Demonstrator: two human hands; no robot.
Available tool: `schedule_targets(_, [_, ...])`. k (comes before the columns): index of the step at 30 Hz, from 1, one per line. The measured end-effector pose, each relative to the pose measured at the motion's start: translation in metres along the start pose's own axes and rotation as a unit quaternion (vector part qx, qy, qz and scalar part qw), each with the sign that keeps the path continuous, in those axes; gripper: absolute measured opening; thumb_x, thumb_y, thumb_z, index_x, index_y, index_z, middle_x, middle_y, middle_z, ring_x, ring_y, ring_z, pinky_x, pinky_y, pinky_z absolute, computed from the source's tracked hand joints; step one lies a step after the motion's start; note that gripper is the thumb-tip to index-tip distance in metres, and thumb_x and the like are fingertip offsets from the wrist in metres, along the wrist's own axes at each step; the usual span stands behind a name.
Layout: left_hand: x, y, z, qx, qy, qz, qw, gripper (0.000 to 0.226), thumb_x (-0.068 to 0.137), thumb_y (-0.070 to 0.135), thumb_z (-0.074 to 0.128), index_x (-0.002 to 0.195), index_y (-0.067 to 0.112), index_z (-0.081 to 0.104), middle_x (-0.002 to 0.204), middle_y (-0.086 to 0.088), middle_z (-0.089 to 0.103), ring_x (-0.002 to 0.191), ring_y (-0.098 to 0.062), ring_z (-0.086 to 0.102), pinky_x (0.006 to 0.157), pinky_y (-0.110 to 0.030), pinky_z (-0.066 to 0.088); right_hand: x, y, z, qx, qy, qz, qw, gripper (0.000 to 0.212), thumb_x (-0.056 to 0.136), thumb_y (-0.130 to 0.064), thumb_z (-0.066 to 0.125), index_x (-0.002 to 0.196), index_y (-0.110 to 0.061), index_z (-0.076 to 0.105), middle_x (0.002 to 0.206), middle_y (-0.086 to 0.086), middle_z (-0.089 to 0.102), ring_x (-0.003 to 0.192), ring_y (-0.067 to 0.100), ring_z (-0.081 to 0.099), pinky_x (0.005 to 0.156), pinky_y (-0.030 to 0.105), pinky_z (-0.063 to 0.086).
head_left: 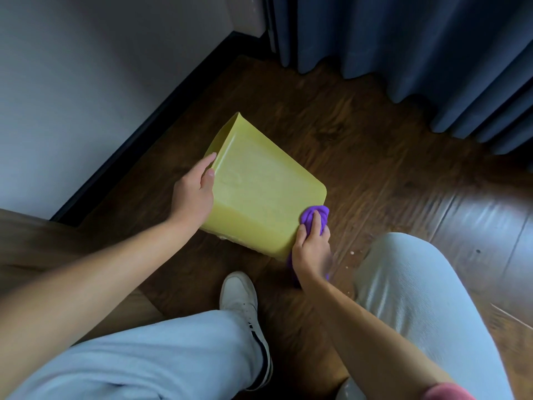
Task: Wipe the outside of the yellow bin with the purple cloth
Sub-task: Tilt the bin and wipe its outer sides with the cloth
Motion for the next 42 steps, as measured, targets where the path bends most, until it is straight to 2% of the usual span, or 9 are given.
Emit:
schedule_targets(5, [0.001,0.005,-0.001,0.004,-0.01,0.011,1.0,0.042,0.113,0.028,0.038,0.154,0.034,0.046,0.156,0.0,0.05,0.14,-0.023,0.049,0.111,-0.04,0.045,0.006,0.014,-0.007,0.02,0.024,0.109,0.994,0.04,0.106,-0.043,0.04,0.145,-0.038,0.044,0.127,0.009,0.052,0.102,0.036,0.064,0.086,0.041,0.05])
schedule_targets(12, [0.002,0.008,0.001,-0.045,0.001,-0.009,0.999,0.041,0.113,0.028,0.039,0.152,0.036,0.05,0.158,0.004,0.048,0.143,-0.018,0.045,0.106,-0.029,0.039,0.014,-0.047,-0.043,0.072,0.078,-0.081,0.991,0.042,0.103,-0.039,0.051,0.144,-0.04,0.048,0.143,0.001,0.048,0.118,0.023,0.058,0.082,0.036,0.051])
schedule_targets(18, [0.0,0.006,0.008,-0.071,0.024,-0.046,0.996,0.053,0.11,0.056,0.025,0.15,0.036,0.052,0.155,-0.002,0.052,0.138,-0.023,0.051,0.103,-0.029,0.039,-0.014,-0.15,-0.046,0.085,0.047,-0.287,0.953,0.044,0.102,-0.043,0.051,0.145,-0.035,0.052,0.138,0.004,0.054,0.12,0.027,0.055,0.084,0.037,0.05])
schedule_targets(20, [-0.002,0.005,0.01,-0.078,0.033,-0.065,0.994,0.058,0.108,0.059,0.026,0.152,0.029,0.051,0.155,-0.006,0.052,0.138,-0.023,0.05,0.105,-0.03,0.038,-0.018,-0.172,-0.036,0.068,0.038,-0.297,0.952,0.045,0.104,-0.042,0.051,0.148,-0.034,0.05,0.144,0.007,0.052,0.122,0.03,0.053,0.082,0.038,0.052])
schedule_targets(26, [-0.01,0.003,0.019,-0.124,0.046,-0.038,0.99,0.054,0.11,0.054,0.033,0.14,0.021,0.063,0.126,0.0,0.068,0.113,-0.01,0.065,0.081,-0.013,0.05,-0.033,-0.171,-0.015,-0.02,0.035,-0.329,0.944,0.045,0.103,-0.041,0.055,0.147,-0.031,0.056,0.145,0.011,0.054,0.108,0.033,0.058,0.079,0.037,0.051])
schedule_targets(31, [-0.008,0.007,0.015,-0.142,0.04,-0.022,0.989,0.049,0.111,0.05,0.029,0.144,0.03,0.06,0.138,0.016,0.054,0.123,0.001,0.05,0.075,0.006,0.04,-0.055,-0.125,-0.009,-0.06,0.01,-0.383,0.922,0.043,0.102,-0.041,0.054,0.144,-0.031,0.059,0.141,0.01,0.054,0.1,0.029,0.056,0.079,0.037,0.049])
schedule_targets(33, [-0.007,0.005,0.014,-0.147,0.039,-0.028,0.988,0.047,0.111,0.05,0.031,0.144,0.032,0.059,0.143,0.011,0.057,0.127,-0.005,0.053,0.084,-0.001,0.044,-0.056,-0.106,-0.01,-0.069,-0.002,-0.38,0.922,0.045,0.1,-0.041,0.056,0.144,-0.031,0.059,0.14,0.01,0.055,0.097,0.029,0.056,0.075,0.037,0.05])
schedule_targets(37, [-0.003,0.0,0.01,-0.119,0.036,-0.04,0.991,0.039,0.111,0.037,0.043,0.146,0.03,0.056,0.147,0.0,0.059,0.131,-0.019,0.057,0.107,-0.039,0.051,-0.047,-0.073,-0.017,-0.112,0.0,-0.364,0.925,0.047,0.096,-0.037,0.062,0.142,-0.029,0.06,0.135,0.012,0.057,0.096,0.031,0.059,0.071,0.037,0.051])
schedule_targets(42, [0.003,-0.008,0.005,-0.053,0.039,-0.034,0.997,0.04,0.11,0.024,0.046,0.149,0.031,0.053,0.149,-0.003,0.057,0.133,-0.022,0.055,0.11,-0.043,0.048,-0.034,-0.049,-0.017,-0.161,-0.005,-0.291,0.943,0.05,0.097,-0.036,0.058,0.145,-0.024,0.055,0.13,0.015,0.057,0.091,0.035,0.06,0.062,0.038,0.051])
Point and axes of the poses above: each hand's wrist, its own x-axis towards the middle knuckle, its own z-axis out of the palm, y = z × x, the point moved 2 cm from there along x, towards the middle knuckle
